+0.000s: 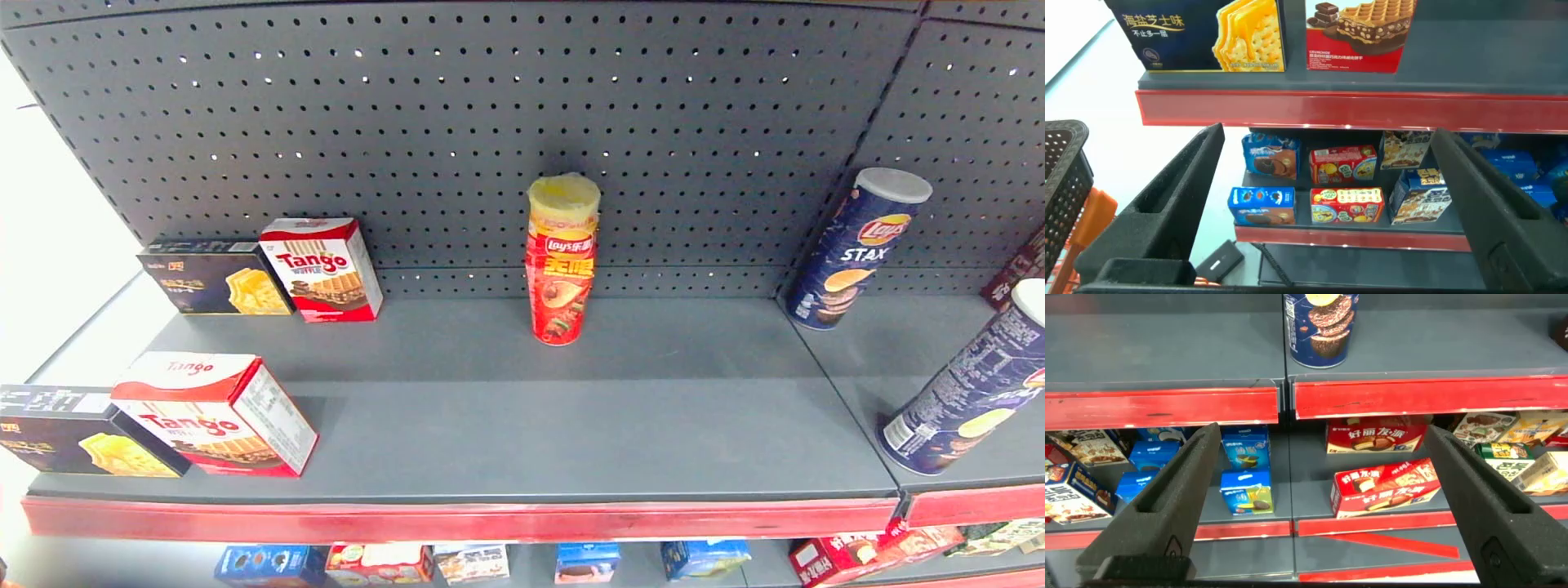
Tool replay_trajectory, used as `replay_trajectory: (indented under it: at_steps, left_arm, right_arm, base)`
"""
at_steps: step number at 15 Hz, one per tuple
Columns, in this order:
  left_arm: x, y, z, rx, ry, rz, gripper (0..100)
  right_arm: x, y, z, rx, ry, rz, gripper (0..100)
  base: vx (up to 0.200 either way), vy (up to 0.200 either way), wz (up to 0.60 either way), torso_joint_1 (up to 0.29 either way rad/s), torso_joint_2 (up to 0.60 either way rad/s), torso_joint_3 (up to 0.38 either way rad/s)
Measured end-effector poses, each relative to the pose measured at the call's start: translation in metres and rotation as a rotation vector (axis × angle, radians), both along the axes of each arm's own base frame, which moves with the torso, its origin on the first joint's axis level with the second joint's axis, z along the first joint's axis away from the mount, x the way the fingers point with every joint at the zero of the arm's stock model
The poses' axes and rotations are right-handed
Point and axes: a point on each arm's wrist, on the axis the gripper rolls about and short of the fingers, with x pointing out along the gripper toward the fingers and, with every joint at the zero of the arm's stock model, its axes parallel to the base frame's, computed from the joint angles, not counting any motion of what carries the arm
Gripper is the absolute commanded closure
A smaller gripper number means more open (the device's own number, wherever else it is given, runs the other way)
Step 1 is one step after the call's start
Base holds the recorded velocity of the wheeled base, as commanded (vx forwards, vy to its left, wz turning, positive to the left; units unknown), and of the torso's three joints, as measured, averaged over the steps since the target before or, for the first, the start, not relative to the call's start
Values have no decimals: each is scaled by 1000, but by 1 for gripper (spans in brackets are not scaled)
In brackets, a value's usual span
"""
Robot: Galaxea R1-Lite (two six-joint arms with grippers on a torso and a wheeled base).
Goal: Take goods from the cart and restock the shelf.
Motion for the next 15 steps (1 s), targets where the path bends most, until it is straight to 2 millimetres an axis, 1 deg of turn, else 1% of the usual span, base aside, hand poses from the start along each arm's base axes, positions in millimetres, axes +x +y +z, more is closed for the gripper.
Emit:
replay_trajectory:
  at_steps: [7,15]
  left_arm:
    - [0,0,0,0,0,0,0]
    - [0,0,0,1,0,-2,0]
  right_arm:
    - [0,0,0,1,0,0,0]
    - [0,0,0,2,0,-1,0]
  base:
    - [0,0,0,0,0,0]
    - [0,0,600,3,1,2]
